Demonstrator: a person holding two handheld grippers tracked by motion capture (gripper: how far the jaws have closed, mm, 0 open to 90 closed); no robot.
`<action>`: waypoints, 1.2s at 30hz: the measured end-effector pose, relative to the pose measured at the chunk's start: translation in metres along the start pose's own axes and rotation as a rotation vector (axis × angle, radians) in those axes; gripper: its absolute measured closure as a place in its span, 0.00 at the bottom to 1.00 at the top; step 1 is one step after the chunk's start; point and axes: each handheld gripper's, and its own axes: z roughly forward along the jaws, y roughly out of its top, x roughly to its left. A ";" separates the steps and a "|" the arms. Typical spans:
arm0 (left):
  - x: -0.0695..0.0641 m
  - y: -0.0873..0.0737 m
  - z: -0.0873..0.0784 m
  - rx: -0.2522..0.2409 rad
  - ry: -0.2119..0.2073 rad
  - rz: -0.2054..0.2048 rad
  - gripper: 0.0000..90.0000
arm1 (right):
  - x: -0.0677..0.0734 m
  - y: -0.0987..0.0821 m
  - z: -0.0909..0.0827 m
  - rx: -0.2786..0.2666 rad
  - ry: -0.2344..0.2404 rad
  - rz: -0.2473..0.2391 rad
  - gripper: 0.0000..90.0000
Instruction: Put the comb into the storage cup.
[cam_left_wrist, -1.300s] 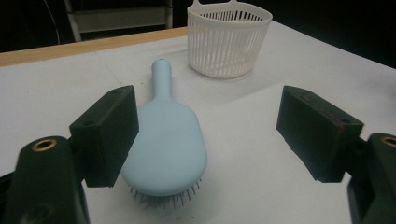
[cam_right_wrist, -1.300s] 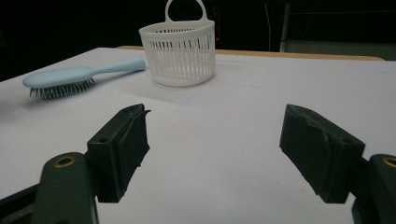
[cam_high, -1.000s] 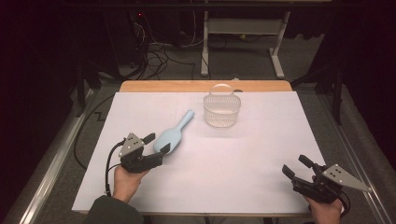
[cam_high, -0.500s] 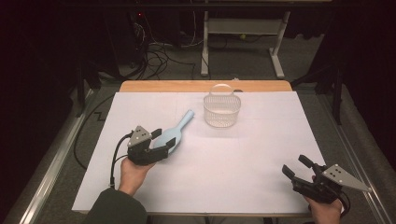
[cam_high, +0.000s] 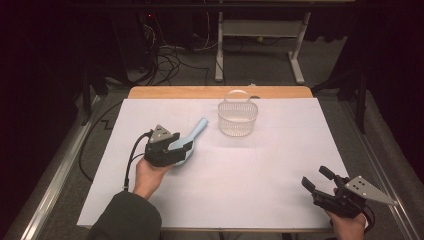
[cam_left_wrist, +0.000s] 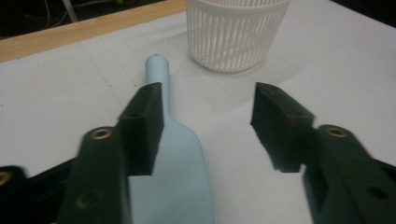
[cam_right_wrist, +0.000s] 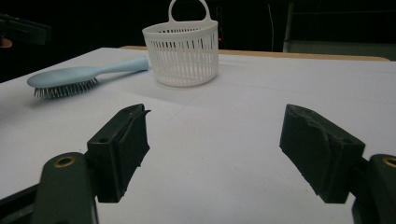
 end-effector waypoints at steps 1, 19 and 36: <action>0.000 0.003 0.002 0.006 -0.001 -0.007 0.50 | 0.000 0.000 0.000 0.000 0.000 0.000 0.27; 0.013 0.048 0.047 0.271 0.068 -0.053 0.67 | 0.000 0.000 0.000 0.000 0.010 0.002 0.27; 0.042 0.075 0.098 0.449 0.107 -0.185 0.86 | 0.001 0.000 0.001 0.001 0.023 0.003 0.27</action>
